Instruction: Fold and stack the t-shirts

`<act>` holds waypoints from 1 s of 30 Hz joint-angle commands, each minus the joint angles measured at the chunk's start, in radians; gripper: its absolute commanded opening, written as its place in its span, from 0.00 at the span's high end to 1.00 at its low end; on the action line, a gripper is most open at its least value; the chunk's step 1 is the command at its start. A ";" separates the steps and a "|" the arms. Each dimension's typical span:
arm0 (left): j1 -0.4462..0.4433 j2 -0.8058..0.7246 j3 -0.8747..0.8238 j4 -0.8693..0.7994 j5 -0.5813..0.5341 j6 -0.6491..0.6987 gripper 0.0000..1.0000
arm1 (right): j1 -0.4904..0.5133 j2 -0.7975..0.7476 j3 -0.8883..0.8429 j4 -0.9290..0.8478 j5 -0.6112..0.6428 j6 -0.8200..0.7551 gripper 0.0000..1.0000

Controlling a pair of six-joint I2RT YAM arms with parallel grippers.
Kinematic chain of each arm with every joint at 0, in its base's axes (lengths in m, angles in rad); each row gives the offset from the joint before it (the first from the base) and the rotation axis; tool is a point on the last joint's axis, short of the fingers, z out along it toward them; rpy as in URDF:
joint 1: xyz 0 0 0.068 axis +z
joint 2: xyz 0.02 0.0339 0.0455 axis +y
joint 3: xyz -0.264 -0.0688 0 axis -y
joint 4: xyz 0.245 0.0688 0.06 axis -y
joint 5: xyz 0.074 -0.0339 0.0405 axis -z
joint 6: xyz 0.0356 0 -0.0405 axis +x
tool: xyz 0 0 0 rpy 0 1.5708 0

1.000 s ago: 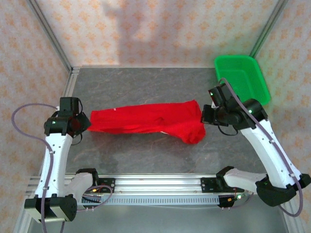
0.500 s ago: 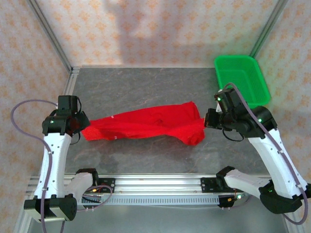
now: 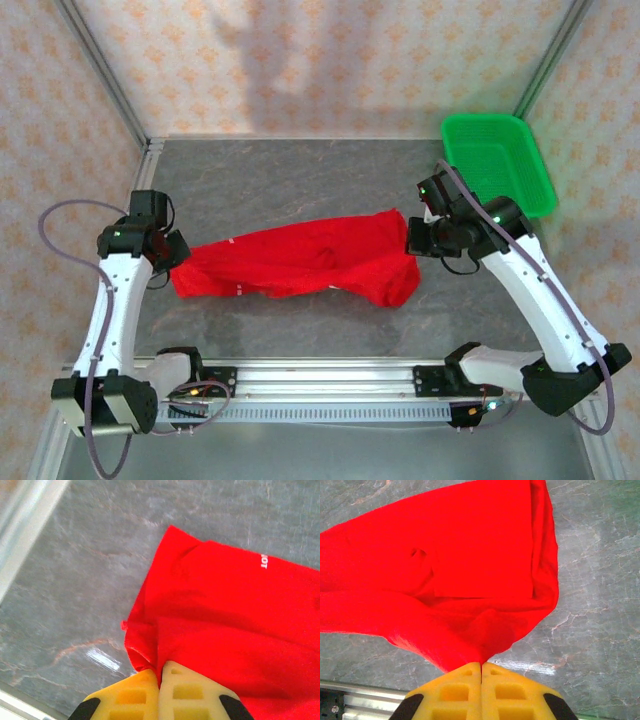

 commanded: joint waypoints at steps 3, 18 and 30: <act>0.042 0.031 -0.091 0.006 0.140 -0.066 1.00 | -0.009 -0.029 0.008 -0.028 0.066 -0.005 1.00; 0.173 0.165 -0.247 0.141 0.247 -0.165 1.00 | -0.016 -0.043 -0.059 -0.014 0.082 0.000 1.00; 0.259 0.179 -0.206 0.201 0.335 -0.187 0.51 | -0.016 -0.024 -0.097 0.057 0.035 -0.012 1.00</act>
